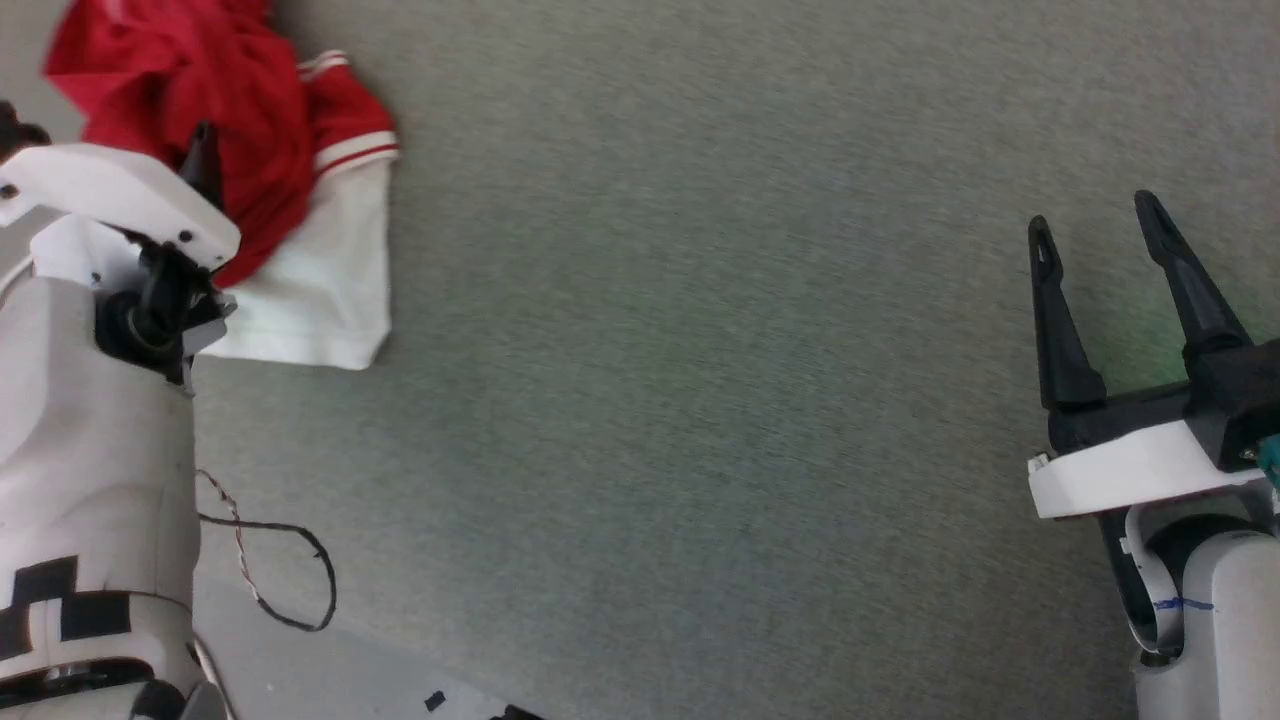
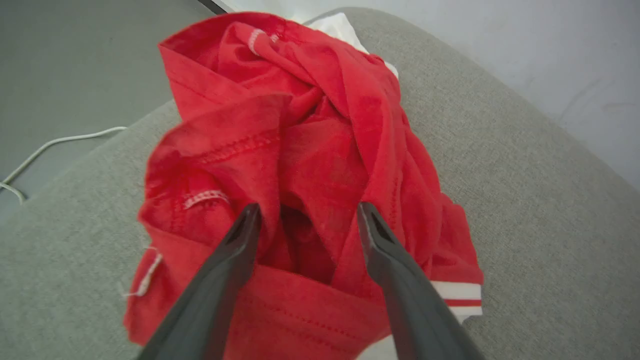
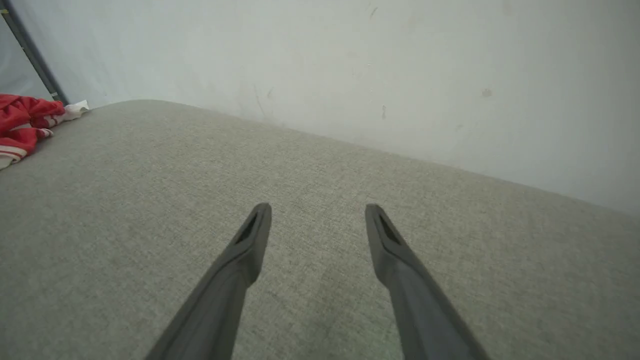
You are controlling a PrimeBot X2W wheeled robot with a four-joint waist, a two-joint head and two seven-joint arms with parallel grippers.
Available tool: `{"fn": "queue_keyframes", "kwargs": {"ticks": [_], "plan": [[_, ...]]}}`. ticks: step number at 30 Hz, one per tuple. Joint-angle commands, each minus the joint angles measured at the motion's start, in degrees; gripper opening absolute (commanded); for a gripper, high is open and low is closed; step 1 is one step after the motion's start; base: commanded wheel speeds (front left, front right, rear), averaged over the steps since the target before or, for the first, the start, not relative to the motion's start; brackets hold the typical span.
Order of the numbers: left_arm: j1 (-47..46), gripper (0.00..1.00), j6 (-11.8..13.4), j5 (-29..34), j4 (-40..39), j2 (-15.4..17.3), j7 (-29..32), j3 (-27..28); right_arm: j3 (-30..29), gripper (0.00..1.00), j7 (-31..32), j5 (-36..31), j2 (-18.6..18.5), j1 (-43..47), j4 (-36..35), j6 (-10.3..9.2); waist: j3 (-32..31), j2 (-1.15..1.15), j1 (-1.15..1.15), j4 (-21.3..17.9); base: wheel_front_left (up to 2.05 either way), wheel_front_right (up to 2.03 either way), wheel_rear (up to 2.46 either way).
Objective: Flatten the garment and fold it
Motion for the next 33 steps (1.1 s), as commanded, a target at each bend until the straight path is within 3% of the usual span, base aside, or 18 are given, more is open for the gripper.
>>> {"fn": "queue_keyframes", "kwargs": {"ticks": [1,9,10,11,12,15,25,33], "plan": [[-0.3,1.0,0.0,-1.0,0.8,0.4,1.2,0.8,0.1,1.0,-0.7,0.3,0.0,-0.8,-0.1,-0.12,8.4,0.0,-0.02,-8.9,0.0,0.0,0.0],[-0.2,1.0,0.4,-5.0,2.8,3.0,6.0,4.1,0.5,1.0,-2.8,1.0,0.6,-2.1,2.0,-0.12,8.3,0.0,-0.02,-11.2,0.0,0.0,0.0],[0.0,0.83,0.5,-5.2,2.9,3.3,6.8,4.2,0.5,1.0,-3.1,1.1,0.7,-2.2,2.4,-0.12,7.9,0.0,-0.02,-11.4,0.0,0.0,0.0],[0.2,0.31,0.5,-5.3,2.9,3.5,7.5,4.1,0.6,1.0,-3.3,1.2,0.7,-2.3,2.8,-0.12,7.4,0.0,-0.02,-11.5,0.0,0.0,0.0],[0.4,0.0,0.4,-5.2,2.7,3.9,8.0,3.9,0.7,1.0,-3.6,1.3,0.8,-2.3,3.2,-0.12,6.8,0.0,-0.02,-11.6,0.0,0.0,0.0],[1.0,0.0,0.5,-4.1,0.7,5.8,6.6,3.7,0.9,1.0,-4.5,1.8,1.0,-2.2,4.8,-0.12,4.1,0.0,-0.02,-11.9,0.0,0.0,0.0],[1.9,0.0,4.6,8.2,-10.9,13.5,-16.6,0.3,0.2,1.0,-8.8,6.7,1.2,0.3,11.9,-0.12,-11.5,0.0,-0.02,-14.4,0.0,0.0,0.0],[-1.0,0.0,2.8,14.2,-20.5,14.3,-19.3,-6.9,-1.8,1.0,-10.8,10.4,1.2,4.8,15.7,-0.12,-21.1,0.0,-0.02,-18.1,0.0,0.0,0.0]]}}
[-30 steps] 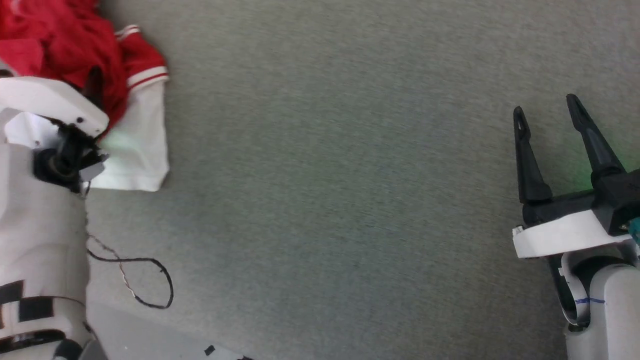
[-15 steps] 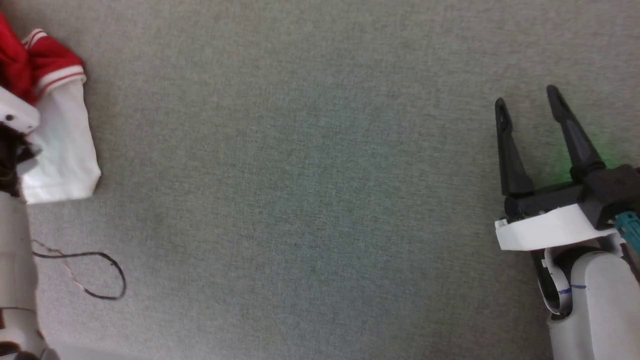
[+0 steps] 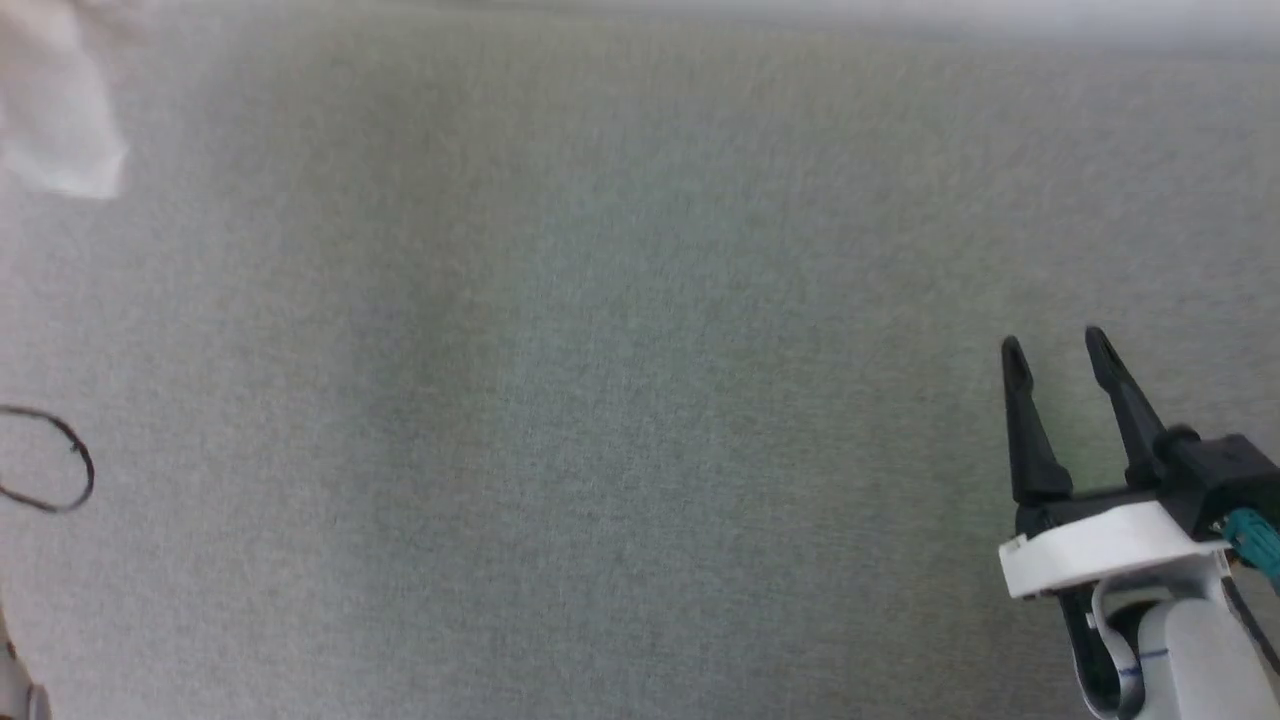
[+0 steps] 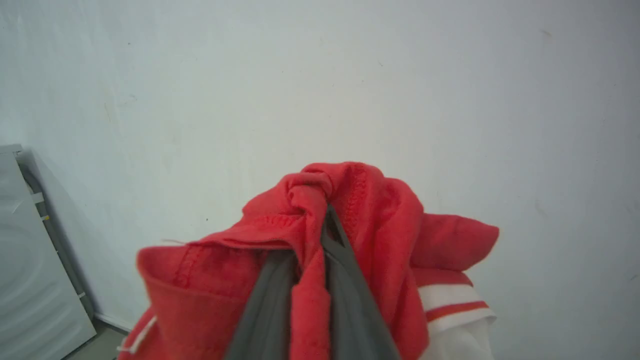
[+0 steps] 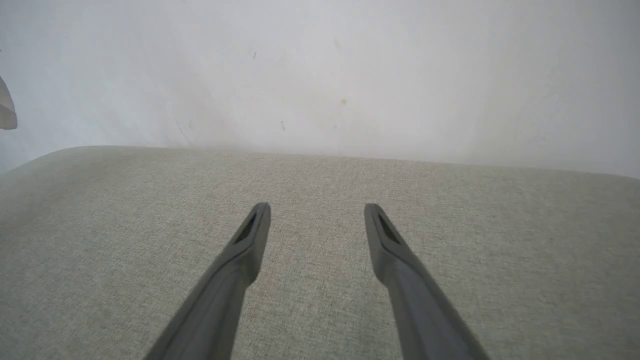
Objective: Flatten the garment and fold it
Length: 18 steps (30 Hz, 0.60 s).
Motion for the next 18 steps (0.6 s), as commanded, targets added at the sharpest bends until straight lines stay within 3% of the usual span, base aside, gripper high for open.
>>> {"fn": "queue_keyframes", "kwargs": {"ticks": [1,9,18], "plan": [[-1.4,0.0,-0.5,1.5,-2.2,-0.5,0.3,-2.0,-0.6,1.0,-0.5,0.7,-0.1,0.9,0.2,-0.12,-9.3,0.0,0.01,-4.0,0.0,0.0,0.0],[-3.4,0.0,-4.1,2.0,-8.0,-8.1,3.6,-11.0,-0.5,1.0,-1.3,2.2,-0.1,2.2,0.9,-0.12,-12.6,0.0,0.01,-9.9,0.0,0.0,0.0],[0.1,0.0,-8.0,-2.1,-7.8,-17.4,6.7,-17.9,-0.2,1.0,-1.4,2.3,-0.1,2.7,1.1,-0.12,-13.1,0.0,0.01,-15.6,0.0,0.0,0.0]]}}
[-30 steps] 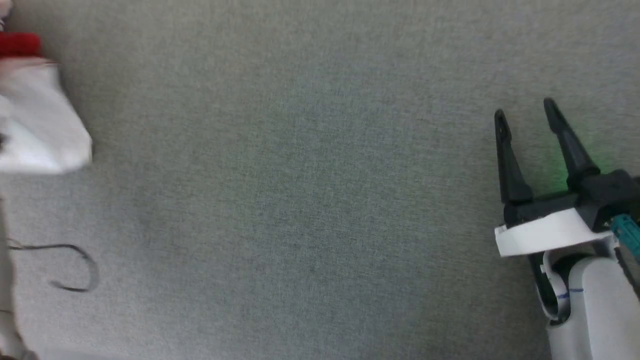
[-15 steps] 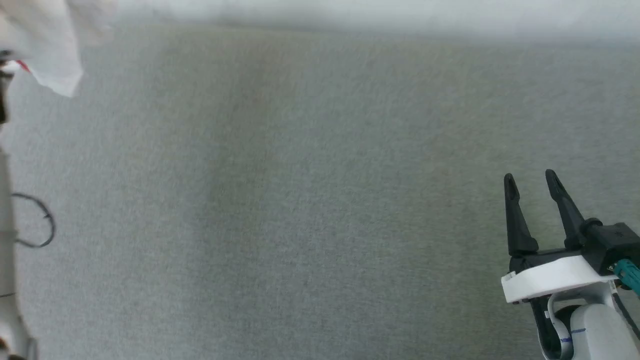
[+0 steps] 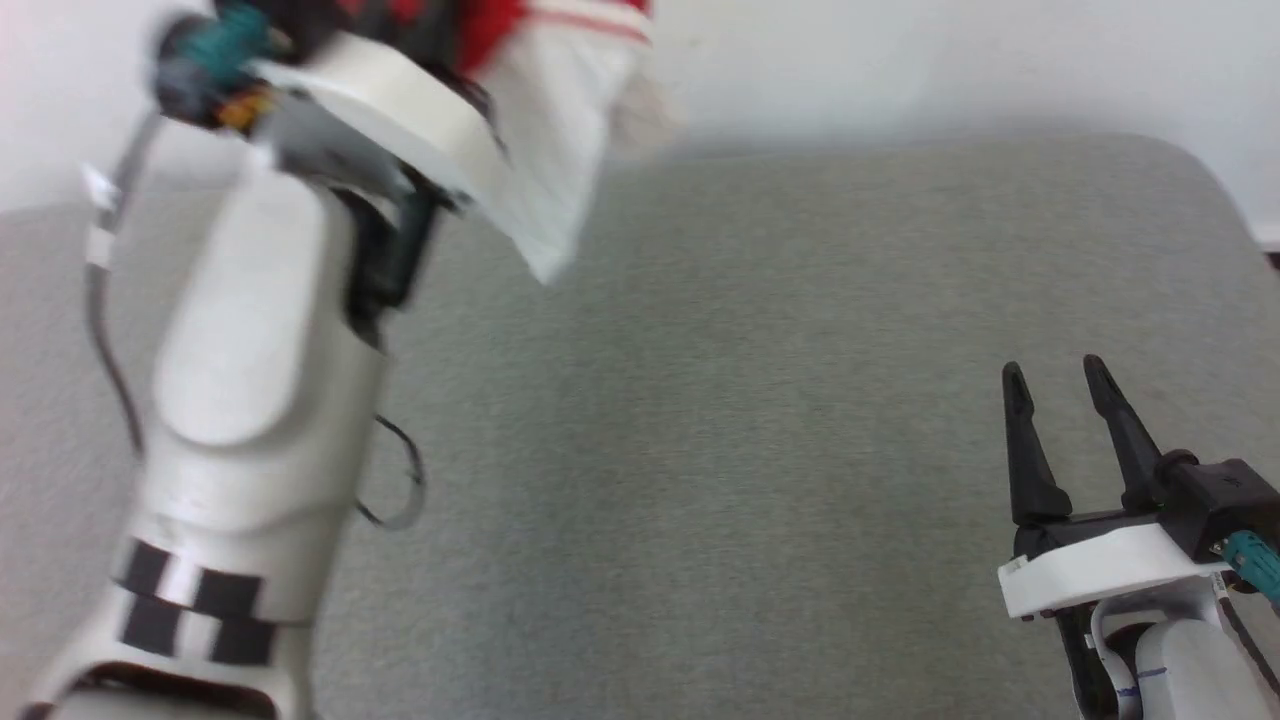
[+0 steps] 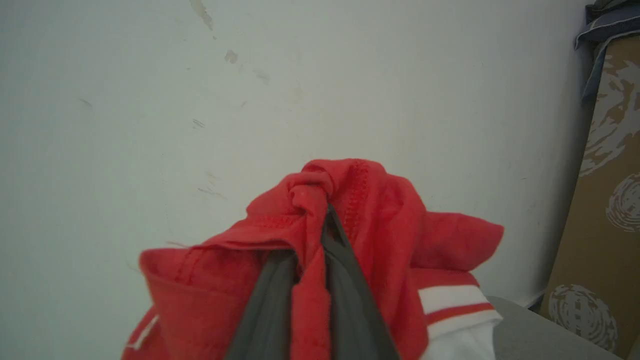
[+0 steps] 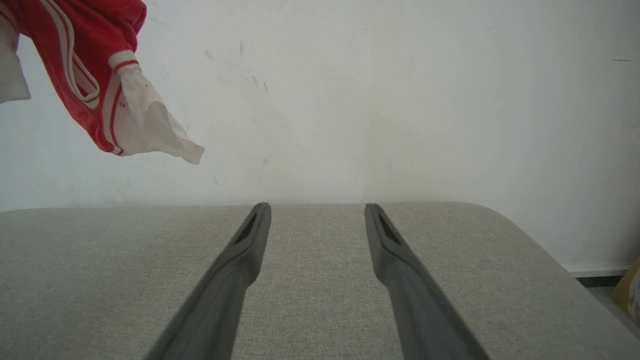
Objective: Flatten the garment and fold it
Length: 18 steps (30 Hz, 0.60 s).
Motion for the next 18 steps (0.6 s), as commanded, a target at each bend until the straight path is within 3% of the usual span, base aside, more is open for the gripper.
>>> {"fn": "queue_keyframes", "kwargs": {"ticks": [1,4,7,13,18], "plan": [[1.8,0.0,-0.5,-0.7,0.4,-0.6,0.2,-0.5,0.1,1.0,-0.3,0.3,0.0,0.6,-0.1,-0.12,-1.7,0.0,0.01,-4.0,0.0,0.0,0.0],[5.4,0.0,-1.7,-3.6,2.1,-3.3,2.3,-2.3,0.2,1.0,-0.2,0.3,0.0,0.7,0.1,-0.12,-1.9,0.0,0.01,-5.7,0.0,0.0,0.0],[10.2,0.0,-2.6,-6.6,5.8,-4.8,8.0,-4.6,0.5,1.0,-0.1,0.4,0.0,1.1,0.1,-0.12,-2.2,0.0,0.01,-7.0,0.0,0.0,0.0],[18.5,0.0,-2.9,-7.2,14.3,-3.9,20.6,-10.3,1.2,1.0,0.2,0.7,0.0,1.6,-0.1,-0.12,-2.2,0.0,0.01,-9.0,0.0,0.0,0.0],[23.2,0.0,-3.3,-8.5,18.1,-4.0,25.5,-12.6,1.1,1.0,0.3,0.5,0.0,2.0,-0.2,-0.12,-2.3,0.0,0.01,-9.2,0.0,0.0,0.0]]}}
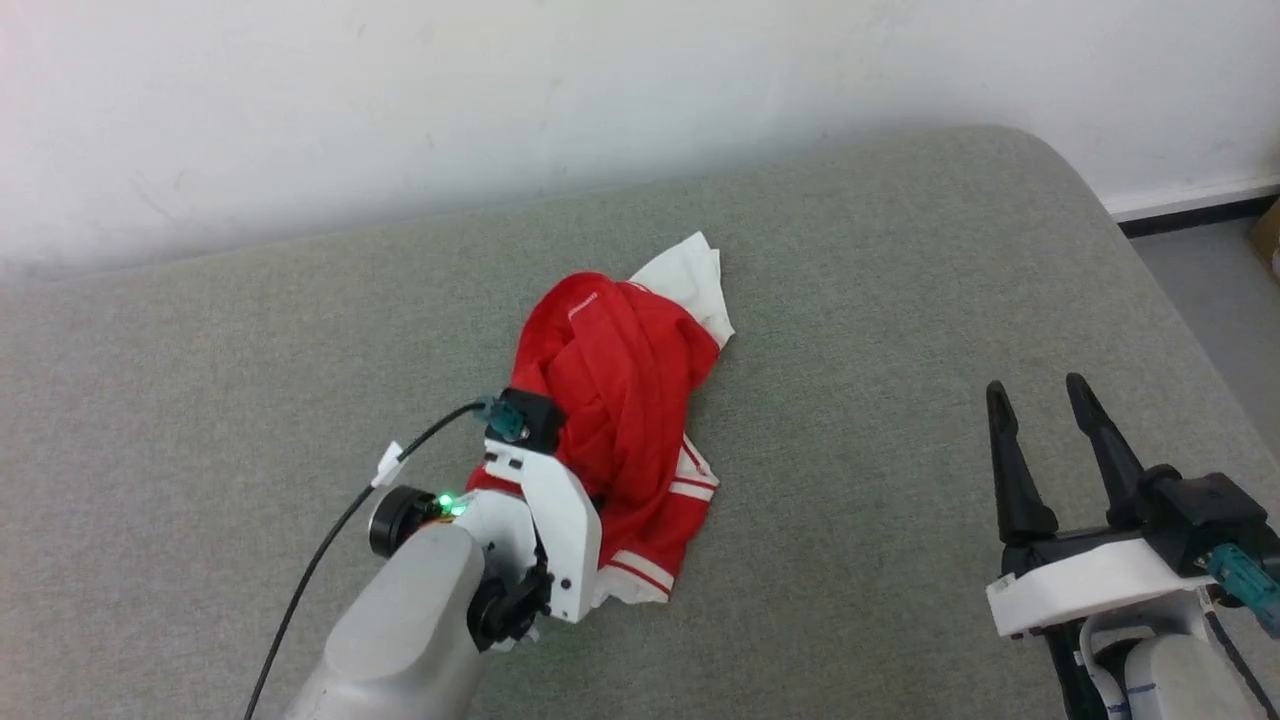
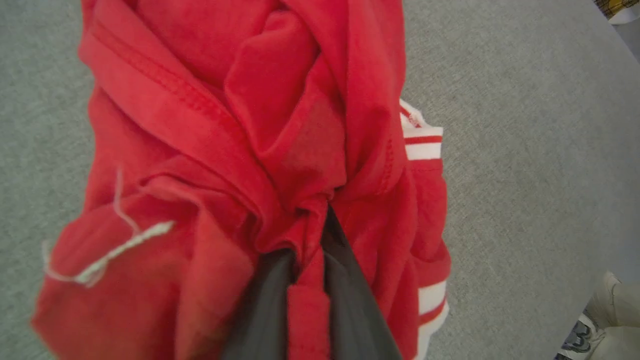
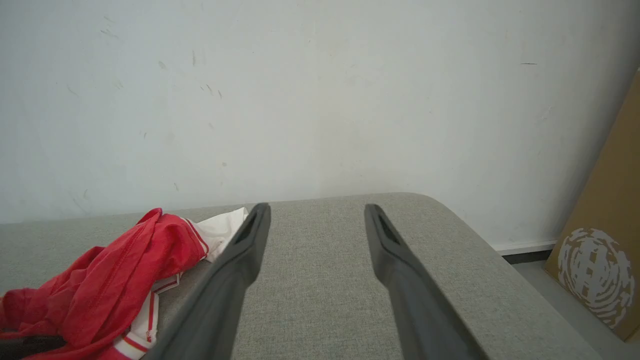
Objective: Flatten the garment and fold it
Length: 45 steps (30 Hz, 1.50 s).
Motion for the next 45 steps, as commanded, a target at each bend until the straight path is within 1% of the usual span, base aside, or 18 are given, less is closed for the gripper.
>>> {"fn": "queue_keyframes", "kwargs": {"ticks": [1,2,5,7,10,12,14,17,21,24,26,29,32,35,40,42,45], "plan": [[1.0,0.51,0.4,0.0,0.4,0.3,-0.3,-0.2,0.0,1.0,0.1,0.0,0.0,0.9,-0.3,-0.11,0.0,0.0,0.0,0.2,0.0,0.0,0.0],[1.3,1.0,1.3,0.1,0.3,0.1,-1.4,0.1,0.0,1.0,0.3,-0.1,0.0,1.0,-0.4,-0.11,-0.1,0.0,0.0,0.5,0.0,0.0,0.0],[2.0,1.0,3.6,1.1,-1.0,-0.3,-7.7,1.0,0.1,1.0,0.5,-0.2,0.0,1.1,-0.7,-0.11,-0.3,0.0,0.0,1.3,0.0,0.0,0.0],[2.3,1.0,5.6,1.4,-3.4,-0.8,-14.8,2.8,0.2,1.0,0.6,-0.1,0.0,1.1,-0.8,-0.11,-0.6,0.0,0.0,2.0,0.0,0.0,0.0],[3.3,1.0,8.9,3.5,-7.7,-1.0,-27.0,4.7,0.2,1.0,0.8,-0.1,0.0,1.3,-1.2,-0.11,-0.9,0.0,0.0,3.1,0.0,0.0,0.0],[4.7,1.0,10.6,4.4,-10.0,-1.0,-32.6,5.6,0.2,1.0,0.9,-0.1,0.0,1.4,-1.3,-0.11,-1.1,0.0,0.0,3.8,0.0,0.0,0.0],[6.7,1.0,11.9,5.2,-12.4,-0.9,-36.0,6.0,-0.2,1.0,1.0,-0.2,0.0,1.6,-1.5,-0.11,-1.3,0.0,0.0,4.5,0.0,0.0,0.0],[10.4,1.0,13.1,6.2,-16.7,-0.3,-38.0,6.3,-0.6,1.0,1.0,-0.1,0.0,1.9,-1.9,-0.11,-1.3,0.0,0.0,5.4,0.0,0.0,0.0],[16.9,1.0,13.8,6.9,-21.3,1.0,-37.4,4.8,-1.1,1.0,1.1,-0.1,0.0,2.2,-2.2,-0.11,-1.2,0.0,0.0,6.3,0.0,0.0,0.0],[21.1,1.0,14.0,6.9,-23.9,2.3,-34.6,3.3,-1.2,1.0,1.2,0.1,0.0,2.3,-2.3,-0.11,-1.1,0.0,0.0,6.8,0.0,0.0,0.0],[23.0,1.0,13.5,6.7,-25.3,2.9,-32.0,1.9,-1.2,1.0,1.2,0.1,0.0,2.2,-2.4,-0.11,-1.0,0.0,0.0,7.1,0.0,0.0,0.0],[24.4,1.0,11.8,6.2,-25.8,3.5,-27.4,-0.7,-1.2,1.0,1.2,0.2,0.0,2.0,-2.4,-0.11,-0.8,0.0,0.0,7.3,0.0,0.0,0.0],[24.4,1.0,10.9,4.9,-25.2,2.7,-23.0,-2.2,-0.9,1.0,1.3,0.2,0.0,1.7,-2.3,-0.11,-0.6,0.0,0.0,7.3,0.0,0.0,0.0],[23.2,1.0,11.3,3.3,-23.8,1.2,-19.5,-2.3,-0.4,1.0,1.2,0.3,0.0,1.4,-2.3,-0.11,-0.4,0.0,0.0,6.8,0.0,0.0,0.0],[19.9,1.0,13.2,1.6,-20.3,-0.8,-14.8,-1.5,0.2,1.0,1.1,0.5,0.0,1.0,-2.2,-0.11,0.4,0.0,0.0,5.2,0.0,0.0,0.0],[18.7,1.0,14.2,1.3,-18.9,-1.2,-13.4,-1.1,0.4,1.0,1.1,0.5,0.0,0.9,-2.1,-0.11,0.8,0.0,0.0,4.4,0.0,0.0,0.0],[17.4,1.0,15.0,0.3,-17.2,-1.6,-11.5,-0.6,0.5,1.0,0.9,0.7,0.0,0.7,-1.9,-0.11,1.5,0.0,0.0,3.5,0.0,0.0,0.0]]}}
